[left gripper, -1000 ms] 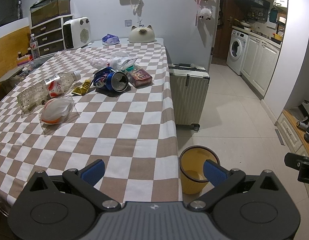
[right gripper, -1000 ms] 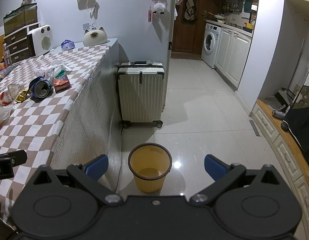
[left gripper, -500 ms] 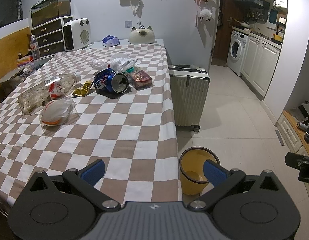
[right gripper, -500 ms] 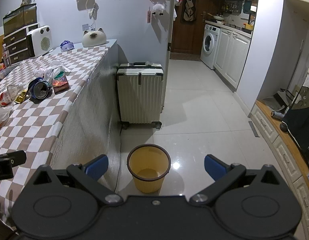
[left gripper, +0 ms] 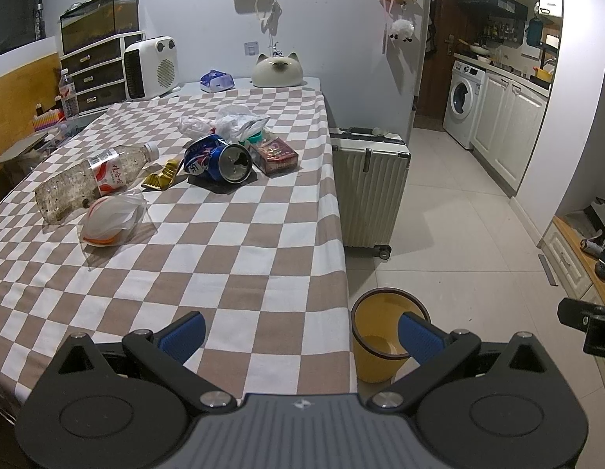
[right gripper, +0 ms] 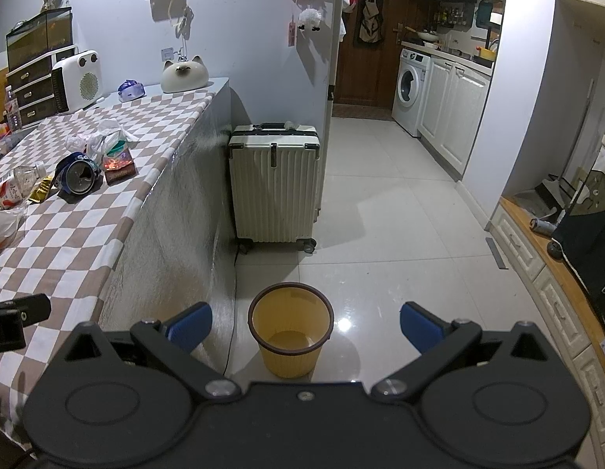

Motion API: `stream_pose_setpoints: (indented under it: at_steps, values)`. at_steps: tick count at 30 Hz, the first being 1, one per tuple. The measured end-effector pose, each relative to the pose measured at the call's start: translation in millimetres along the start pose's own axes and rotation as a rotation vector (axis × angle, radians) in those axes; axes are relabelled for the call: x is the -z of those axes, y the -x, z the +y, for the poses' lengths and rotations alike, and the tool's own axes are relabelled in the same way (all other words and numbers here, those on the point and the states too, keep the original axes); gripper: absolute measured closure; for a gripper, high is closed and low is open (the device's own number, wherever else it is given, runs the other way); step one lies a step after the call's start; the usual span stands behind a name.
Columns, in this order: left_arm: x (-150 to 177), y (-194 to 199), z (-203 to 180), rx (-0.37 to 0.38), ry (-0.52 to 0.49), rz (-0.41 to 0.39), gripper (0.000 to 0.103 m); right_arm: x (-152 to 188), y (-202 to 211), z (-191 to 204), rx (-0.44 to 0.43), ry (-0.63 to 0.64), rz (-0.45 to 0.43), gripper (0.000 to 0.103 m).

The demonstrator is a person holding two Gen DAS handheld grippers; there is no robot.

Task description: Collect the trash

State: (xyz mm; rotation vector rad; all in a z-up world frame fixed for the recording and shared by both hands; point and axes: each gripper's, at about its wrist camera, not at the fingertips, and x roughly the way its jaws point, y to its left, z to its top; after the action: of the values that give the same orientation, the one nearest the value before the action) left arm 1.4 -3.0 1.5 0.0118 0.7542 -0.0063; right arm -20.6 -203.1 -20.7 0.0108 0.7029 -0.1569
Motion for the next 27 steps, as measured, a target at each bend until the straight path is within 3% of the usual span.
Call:
stream_pose_setpoints:
  at_steps: [27]
  values:
    - [-7.2,3.4,-3.6,-0.003,-0.005,-0.031,0.000,-4.0,4.4,-2.8,0.006,0.005,-0.011,0.000]
